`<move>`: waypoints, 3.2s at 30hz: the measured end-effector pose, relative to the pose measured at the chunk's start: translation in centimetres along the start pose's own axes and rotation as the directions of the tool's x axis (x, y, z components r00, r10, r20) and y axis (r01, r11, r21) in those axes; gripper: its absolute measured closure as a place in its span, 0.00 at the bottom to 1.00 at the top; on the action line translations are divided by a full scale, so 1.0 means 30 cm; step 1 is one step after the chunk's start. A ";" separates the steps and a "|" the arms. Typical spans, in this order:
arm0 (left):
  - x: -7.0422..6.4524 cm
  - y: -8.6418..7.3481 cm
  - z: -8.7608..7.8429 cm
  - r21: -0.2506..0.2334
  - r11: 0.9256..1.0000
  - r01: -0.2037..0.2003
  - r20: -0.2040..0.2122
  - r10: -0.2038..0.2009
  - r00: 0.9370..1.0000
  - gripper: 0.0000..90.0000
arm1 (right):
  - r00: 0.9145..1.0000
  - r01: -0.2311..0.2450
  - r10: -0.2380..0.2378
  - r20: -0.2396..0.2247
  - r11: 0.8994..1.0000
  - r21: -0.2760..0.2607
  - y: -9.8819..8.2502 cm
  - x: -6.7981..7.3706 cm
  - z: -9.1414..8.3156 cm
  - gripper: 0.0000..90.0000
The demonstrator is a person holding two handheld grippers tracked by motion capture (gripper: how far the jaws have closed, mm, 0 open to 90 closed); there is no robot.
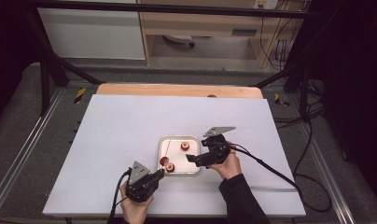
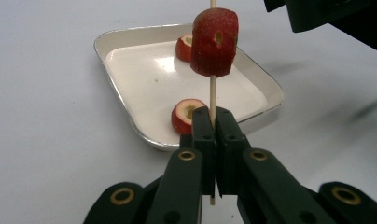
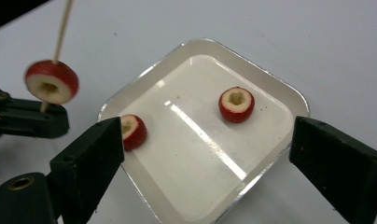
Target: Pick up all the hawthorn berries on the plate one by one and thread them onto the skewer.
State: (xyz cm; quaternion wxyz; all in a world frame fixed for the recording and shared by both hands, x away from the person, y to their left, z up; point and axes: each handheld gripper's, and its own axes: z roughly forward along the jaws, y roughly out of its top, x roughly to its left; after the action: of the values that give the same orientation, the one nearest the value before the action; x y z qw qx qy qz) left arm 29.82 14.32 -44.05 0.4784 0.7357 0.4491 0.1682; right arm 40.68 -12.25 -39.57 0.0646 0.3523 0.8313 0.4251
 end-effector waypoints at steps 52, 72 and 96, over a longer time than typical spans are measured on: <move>0.066 -0.038 -0.023 0.068 0.996 -0.064 -0.015 0.065 0.998 0.98 | 0.996 0.030 -0.064 0.065 0.904 0.427 0.160 -0.072 0.304 0.66; 0.007 -0.042 -0.022 0.003 0.997 -0.082 -0.003 0.082 0.997 0.98 | 0.994 -0.098 0.097 -0.042 0.995 -0.032 0.167 0.000 0.065 0.66; -0.116 0.005 0.036 -0.006 0.999 -0.053 0.040 0.053 0.998 0.98 | 0.921 -0.379 0.283 -0.266 0.804 -0.457 0.012 0.036 -0.042 0.66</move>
State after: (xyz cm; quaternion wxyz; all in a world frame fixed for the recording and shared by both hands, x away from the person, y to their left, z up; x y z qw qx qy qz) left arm 28.76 10.85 -43.81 0.4843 0.7495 0.4193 0.1672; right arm 39.56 -12.25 -38.28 0.0009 0.4227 0.6199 0.6611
